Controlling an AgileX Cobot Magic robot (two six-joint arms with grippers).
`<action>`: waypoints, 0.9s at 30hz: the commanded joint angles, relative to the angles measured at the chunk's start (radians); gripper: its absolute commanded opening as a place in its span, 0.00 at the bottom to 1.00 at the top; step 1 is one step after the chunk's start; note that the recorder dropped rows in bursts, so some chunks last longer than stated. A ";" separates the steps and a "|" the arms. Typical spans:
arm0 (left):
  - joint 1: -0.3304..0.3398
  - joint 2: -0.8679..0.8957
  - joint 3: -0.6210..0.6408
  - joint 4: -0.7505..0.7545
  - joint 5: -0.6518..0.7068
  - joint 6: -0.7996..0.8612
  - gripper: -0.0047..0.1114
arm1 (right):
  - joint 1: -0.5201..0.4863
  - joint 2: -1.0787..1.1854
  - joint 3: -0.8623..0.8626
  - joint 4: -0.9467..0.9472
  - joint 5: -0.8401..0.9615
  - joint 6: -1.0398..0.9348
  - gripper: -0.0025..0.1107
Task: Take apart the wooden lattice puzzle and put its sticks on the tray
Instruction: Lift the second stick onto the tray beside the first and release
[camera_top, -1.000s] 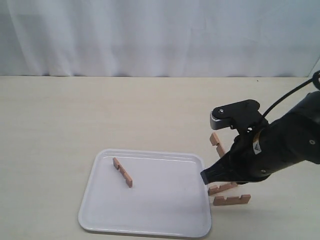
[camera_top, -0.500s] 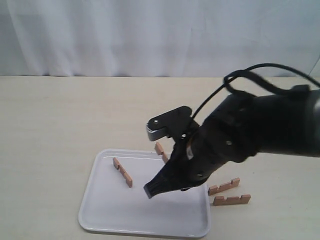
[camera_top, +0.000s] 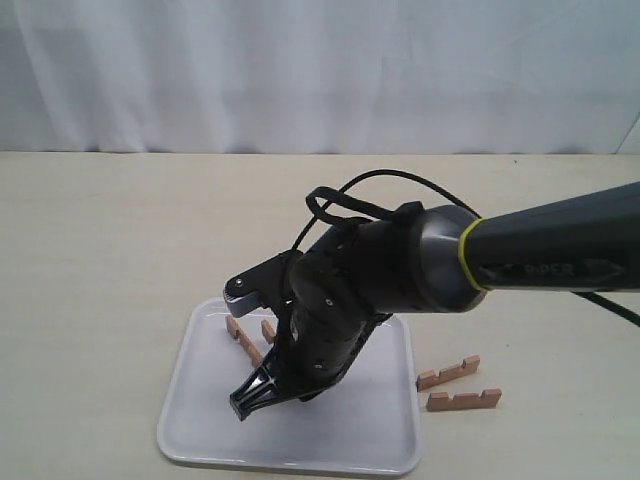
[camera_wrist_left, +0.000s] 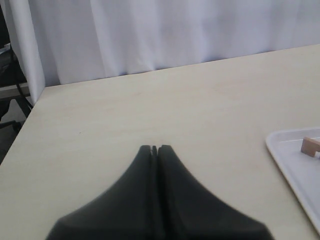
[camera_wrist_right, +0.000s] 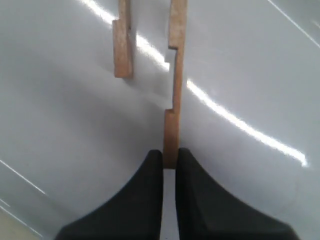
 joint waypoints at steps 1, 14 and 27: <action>0.000 -0.001 0.001 0.001 -0.009 -0.008 0.04 | -0.001 0.001 -0.016 -0.002 0.005 -0.002 0.06; 0.000 -0.001 0.001 0.001 -0.009 -0.008 0.04 | -0.001 -0.006 -0.037 0.002 0.029 0.016 0.37; 0.000 -0.001 0.001 0.001 -0.009 -0.008 0.04 | -0.004 -0.293 -0.058 -0.200 0.375 -0.017 0.42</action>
